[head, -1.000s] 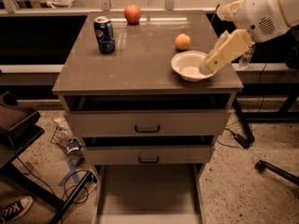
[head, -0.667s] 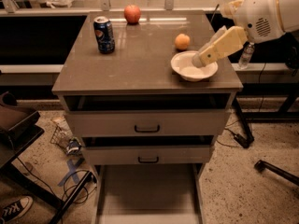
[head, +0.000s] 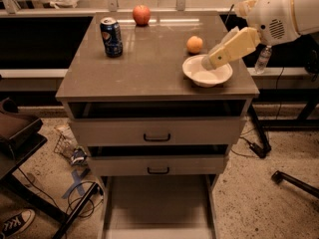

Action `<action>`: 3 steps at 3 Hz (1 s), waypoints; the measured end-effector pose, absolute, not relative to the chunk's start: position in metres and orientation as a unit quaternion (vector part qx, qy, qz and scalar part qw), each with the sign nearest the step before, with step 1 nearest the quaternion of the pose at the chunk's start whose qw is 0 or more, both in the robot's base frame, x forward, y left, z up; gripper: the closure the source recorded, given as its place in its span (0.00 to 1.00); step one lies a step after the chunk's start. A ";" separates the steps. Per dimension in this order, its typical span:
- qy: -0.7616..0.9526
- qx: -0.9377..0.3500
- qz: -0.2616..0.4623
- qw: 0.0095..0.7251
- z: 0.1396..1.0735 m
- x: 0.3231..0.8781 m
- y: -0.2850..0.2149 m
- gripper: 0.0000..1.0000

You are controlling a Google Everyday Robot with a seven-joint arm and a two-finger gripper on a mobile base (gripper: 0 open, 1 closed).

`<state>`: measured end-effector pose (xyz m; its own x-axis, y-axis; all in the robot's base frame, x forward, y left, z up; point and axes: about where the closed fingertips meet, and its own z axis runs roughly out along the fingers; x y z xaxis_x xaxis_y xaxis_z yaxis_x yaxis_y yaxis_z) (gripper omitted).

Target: Place pepsi can into bottom drawer

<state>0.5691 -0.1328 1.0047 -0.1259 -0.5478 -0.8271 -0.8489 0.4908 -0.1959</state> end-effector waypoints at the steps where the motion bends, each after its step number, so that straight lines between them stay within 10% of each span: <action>1: 0.752 -0.439 0.160 0.466 0.999 0.587 -0.128 0.00; 3: 0.787 -0.308 0.124 0.520 0.968 0.697 -0.086 0.00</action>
Offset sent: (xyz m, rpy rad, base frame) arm 0.1593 0.0381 -0.0349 0.2157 -0.0674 -0.5012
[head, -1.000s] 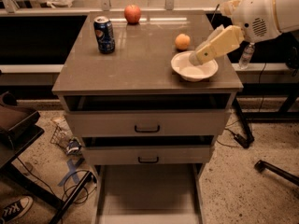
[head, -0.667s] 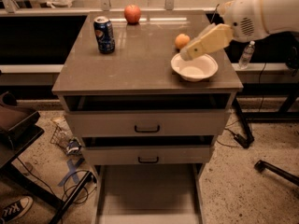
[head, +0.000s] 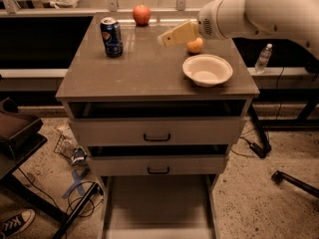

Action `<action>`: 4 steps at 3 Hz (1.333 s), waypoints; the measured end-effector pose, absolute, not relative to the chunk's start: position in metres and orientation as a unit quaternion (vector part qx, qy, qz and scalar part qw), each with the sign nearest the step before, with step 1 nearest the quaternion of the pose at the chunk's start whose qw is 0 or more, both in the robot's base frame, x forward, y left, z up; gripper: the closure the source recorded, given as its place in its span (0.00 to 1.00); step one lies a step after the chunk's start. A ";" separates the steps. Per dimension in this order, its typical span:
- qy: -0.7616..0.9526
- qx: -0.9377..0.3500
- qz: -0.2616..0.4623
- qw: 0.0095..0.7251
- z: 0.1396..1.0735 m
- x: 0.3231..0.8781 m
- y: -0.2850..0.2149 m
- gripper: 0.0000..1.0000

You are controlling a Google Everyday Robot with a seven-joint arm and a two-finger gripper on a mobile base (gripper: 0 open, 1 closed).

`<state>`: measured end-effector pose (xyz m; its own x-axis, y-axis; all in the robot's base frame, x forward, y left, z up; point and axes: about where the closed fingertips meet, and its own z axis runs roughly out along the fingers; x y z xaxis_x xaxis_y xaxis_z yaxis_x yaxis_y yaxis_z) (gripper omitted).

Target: Place pepsi can into bottom drawer

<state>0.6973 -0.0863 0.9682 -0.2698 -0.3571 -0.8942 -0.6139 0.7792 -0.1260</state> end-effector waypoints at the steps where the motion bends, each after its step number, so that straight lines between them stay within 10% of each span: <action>1: 0.773 -0.279 0.115 0.558 0.969 0.735 -0.072 0.00; 4: 0.748 -0.271 0.143 0.589 0.965 0.777 -0.041 0.00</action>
Offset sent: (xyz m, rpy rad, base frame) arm 0.1157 0.0413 0.0058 0.1519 -0.2174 -0.0721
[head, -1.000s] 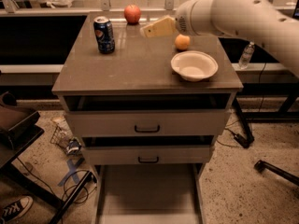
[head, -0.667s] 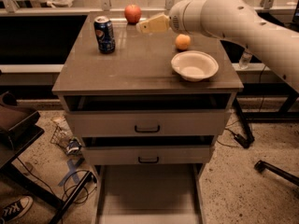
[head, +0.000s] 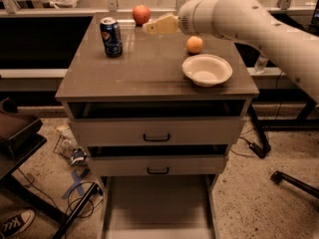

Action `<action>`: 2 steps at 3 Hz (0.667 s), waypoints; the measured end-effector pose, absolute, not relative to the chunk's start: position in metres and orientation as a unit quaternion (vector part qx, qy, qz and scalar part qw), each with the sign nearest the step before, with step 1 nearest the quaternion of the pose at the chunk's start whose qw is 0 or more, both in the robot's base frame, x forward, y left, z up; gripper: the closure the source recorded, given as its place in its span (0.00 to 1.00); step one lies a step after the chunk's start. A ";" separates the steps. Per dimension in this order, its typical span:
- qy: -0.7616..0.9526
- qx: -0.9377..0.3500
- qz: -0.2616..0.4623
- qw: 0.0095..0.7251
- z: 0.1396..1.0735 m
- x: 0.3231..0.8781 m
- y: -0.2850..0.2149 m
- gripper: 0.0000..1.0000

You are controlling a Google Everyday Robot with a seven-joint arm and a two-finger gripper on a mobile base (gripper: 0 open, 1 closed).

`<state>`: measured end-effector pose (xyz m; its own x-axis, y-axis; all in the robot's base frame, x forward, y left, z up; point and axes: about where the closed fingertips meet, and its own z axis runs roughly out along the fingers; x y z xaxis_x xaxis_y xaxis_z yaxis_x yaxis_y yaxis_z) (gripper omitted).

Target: Place pepsi can into bottom drawer

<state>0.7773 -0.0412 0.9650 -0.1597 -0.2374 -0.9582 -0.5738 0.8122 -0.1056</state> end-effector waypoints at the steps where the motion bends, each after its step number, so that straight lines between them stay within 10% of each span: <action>1: 0.735 -0.315 0.183 0.572 0.947 0.799 0.014 0.00; 2: 0.718 -0.348 0.215 0.563 0.943 0.819 0.057 0.00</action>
Offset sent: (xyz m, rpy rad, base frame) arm 0.0677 0.1457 -0.0249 0.0245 0.0178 0.3450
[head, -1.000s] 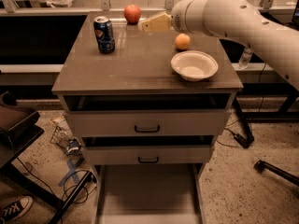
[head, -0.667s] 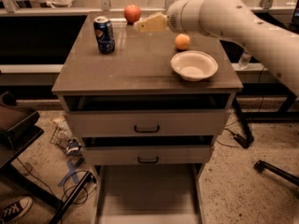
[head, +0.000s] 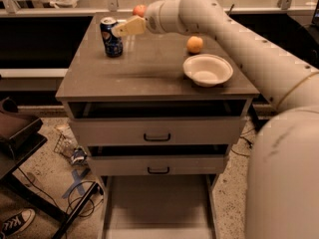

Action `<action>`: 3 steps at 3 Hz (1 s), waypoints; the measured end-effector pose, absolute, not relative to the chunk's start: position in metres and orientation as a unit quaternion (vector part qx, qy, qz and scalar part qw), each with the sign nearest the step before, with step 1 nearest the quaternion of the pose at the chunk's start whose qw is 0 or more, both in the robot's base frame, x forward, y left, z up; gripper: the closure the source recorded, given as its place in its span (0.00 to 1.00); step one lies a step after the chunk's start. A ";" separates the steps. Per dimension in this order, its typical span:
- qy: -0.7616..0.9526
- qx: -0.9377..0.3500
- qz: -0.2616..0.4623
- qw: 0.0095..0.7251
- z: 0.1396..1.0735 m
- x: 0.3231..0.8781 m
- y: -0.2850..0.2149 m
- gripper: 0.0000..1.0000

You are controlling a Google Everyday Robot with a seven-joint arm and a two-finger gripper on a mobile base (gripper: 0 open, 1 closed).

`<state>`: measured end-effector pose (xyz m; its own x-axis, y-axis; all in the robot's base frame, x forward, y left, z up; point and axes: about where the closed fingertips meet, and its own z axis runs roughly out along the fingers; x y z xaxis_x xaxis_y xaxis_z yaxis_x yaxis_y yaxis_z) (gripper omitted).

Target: Place pepsi can into bottom drawer

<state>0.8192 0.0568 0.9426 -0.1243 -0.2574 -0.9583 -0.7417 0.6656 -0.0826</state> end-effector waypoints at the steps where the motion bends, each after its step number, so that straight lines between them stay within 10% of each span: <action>1: 0.708 -0.358 0.240 0.560 0.942 0.829 0.080 0.00; 3: 0.714 -0.349 0.268 0.544 0.918 0.844 0.119 0.00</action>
Offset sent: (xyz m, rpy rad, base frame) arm 0.0196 0.0596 -0.0162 0.0663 0.0605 0.0809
